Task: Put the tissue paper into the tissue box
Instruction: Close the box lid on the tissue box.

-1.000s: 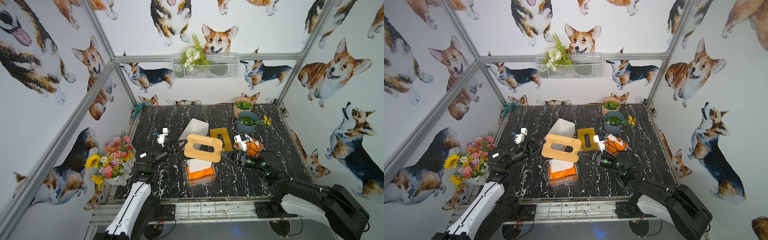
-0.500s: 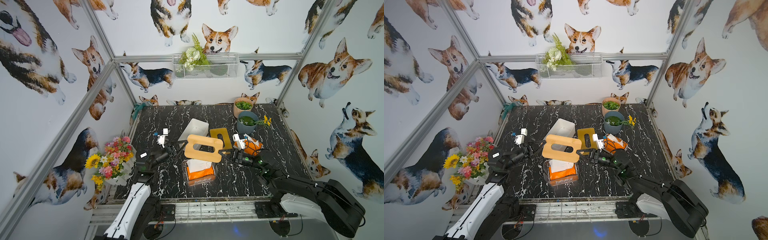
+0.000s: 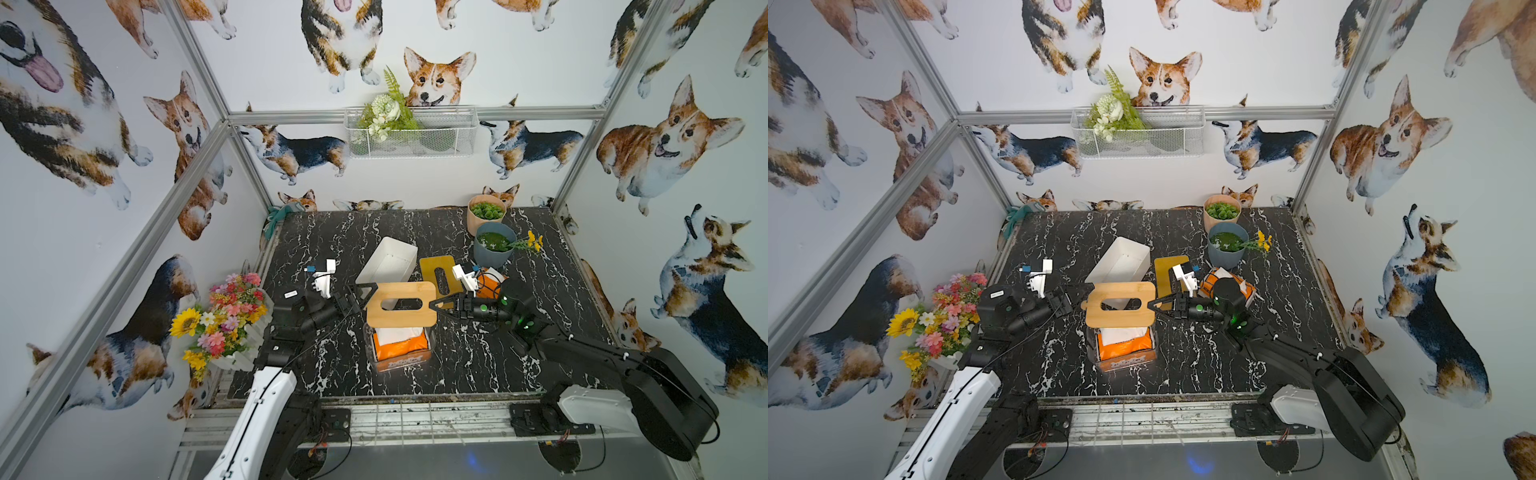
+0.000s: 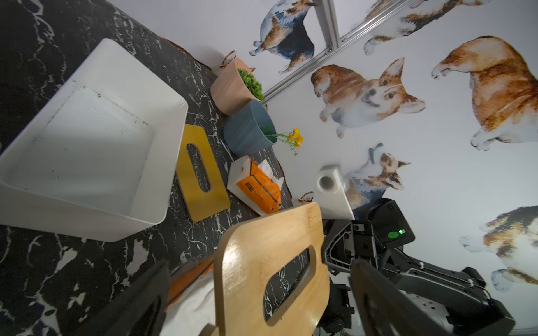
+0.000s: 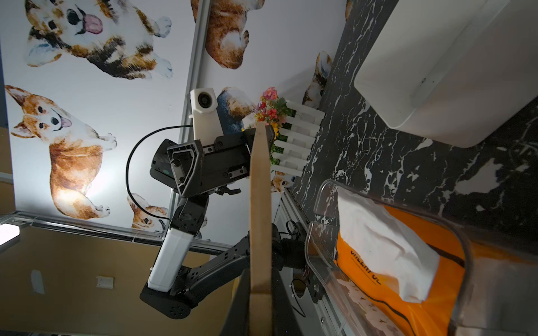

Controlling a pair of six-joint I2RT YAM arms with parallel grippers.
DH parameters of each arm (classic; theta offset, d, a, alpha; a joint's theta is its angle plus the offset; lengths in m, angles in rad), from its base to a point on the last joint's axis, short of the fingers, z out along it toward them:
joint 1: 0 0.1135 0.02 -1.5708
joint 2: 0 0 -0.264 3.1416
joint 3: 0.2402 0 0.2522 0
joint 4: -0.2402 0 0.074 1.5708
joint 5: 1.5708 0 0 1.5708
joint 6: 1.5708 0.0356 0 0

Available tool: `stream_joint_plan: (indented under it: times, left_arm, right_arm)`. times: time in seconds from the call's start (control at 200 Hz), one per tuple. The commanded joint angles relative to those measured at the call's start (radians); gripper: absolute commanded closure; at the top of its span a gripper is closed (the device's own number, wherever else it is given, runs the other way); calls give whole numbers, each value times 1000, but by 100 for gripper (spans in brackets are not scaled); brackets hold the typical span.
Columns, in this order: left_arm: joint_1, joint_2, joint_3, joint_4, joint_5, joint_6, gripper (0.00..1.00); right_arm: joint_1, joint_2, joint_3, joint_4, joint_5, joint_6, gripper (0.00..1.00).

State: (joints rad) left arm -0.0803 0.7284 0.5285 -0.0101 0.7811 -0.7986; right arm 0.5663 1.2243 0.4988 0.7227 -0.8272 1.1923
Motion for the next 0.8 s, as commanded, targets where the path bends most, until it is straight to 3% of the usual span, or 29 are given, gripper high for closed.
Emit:
stream_joint_plan:
  times: [0.0,0.15,0.32,0.791]
  left_arm:
    - [1,-3,20,-142,-83,137,0]
    - [2,-21,32,-245,-197,208,0]
    - [3,-34,-38,-162,-186,136,0]
    - [4,-61,-141,-136,-187,92,0]
  right_arm:
    - [-1,49,38,-74,-102,-79,100]
    - [1,119,69,-87,-136,-92,100]
    - [11,179,95,-99,-169,-105,100]
    - [20,240,74,-141,-175,-138,100]
